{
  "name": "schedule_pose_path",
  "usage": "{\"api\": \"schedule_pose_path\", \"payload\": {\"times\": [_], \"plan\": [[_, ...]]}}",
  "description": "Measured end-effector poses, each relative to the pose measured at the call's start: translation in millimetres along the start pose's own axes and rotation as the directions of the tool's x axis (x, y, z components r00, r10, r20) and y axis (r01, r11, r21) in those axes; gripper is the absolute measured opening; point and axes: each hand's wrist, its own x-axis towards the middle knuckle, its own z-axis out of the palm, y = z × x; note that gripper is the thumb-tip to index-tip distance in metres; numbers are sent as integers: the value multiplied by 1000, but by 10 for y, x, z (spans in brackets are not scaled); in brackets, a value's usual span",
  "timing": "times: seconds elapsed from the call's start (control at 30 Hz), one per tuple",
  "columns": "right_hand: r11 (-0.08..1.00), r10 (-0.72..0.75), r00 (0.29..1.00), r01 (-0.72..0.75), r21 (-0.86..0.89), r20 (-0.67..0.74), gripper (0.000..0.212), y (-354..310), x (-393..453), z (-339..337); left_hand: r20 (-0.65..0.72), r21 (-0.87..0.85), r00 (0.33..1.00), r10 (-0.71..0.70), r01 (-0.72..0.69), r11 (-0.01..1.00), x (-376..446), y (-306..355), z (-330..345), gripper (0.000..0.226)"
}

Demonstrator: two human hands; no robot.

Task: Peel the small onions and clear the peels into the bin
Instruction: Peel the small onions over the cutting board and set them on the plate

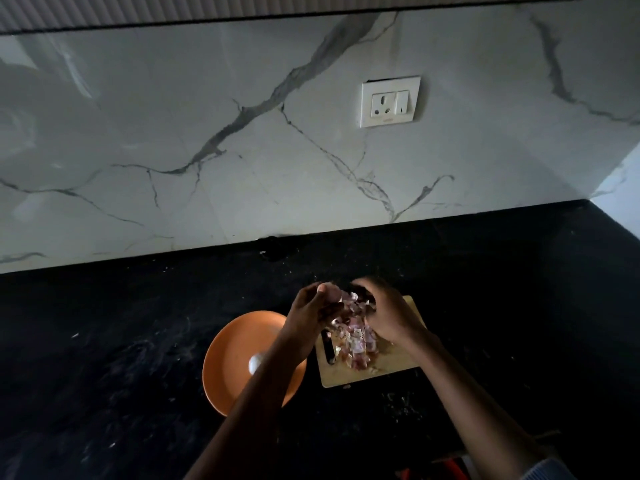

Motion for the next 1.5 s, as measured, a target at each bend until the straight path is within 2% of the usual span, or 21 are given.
{"api": "schedule_pose_path", "payload": {"times": [0.23,0.4,0.47,0.6,0.67,0.8,0.93,1.0,1.07,1.17,1.3,1.43,1.5], "plan": [[977,-53,997,62,203,-51,37,-177,88,-33,-74,46,995,-65,68,997,8,17,-50,28],[902,100,992,-59,428,-73,13,-247,145,82,-46,-27,993,-106,105,994,-68,90,38,33],[858,135,986,-68,509,-96,10,-267,128,144,-41,-37,993,-114,112,993,-93,96,26,36],[936,66,982,1,351,-179,14,-271,107,199,-34,-96,988,-149,145,985,-102,58,7,37],[953,77,979,-17,302,-189,20,-274,117,222,-29,-119,987,-157,153,981,-99,33,17,37],[908,195,963,-106,406,-184,28,-300,119,176,-40,-121,990,-139,133,984,-80,54,42,36],[915,63,994,-20,402,-93,24,-281,94,165,-54,-109,989,-141,135,985,-75,90,14,37],[891,84,994,-47,451,-63,21,-273,96,195,-58,-94,987,-147,141,986,-73,84,10,38],[864,130,987,-67,498,-93,16,-257,111,214,-69,-88,986,-152,146,985,-67,59,15,38],[885,125,981,-42,464,-149,12,-228,117,256,-62,-99,987,-150,143,985,-67,21,7,40],[919,164,973,-90,384,-163,24,-221,133,270,-53,-145,987,-151,142,979,-72,-11,23,38],[788,345,933,-225,573,-107,39,-203,120,209,-85,-190,983,-160,141,972,-69,-25,-8,38],[854,274,956,-195,483,-99,42,-134,101,180,-101,-173,981,-166,147,974,-59,-24,-34,45]]}}
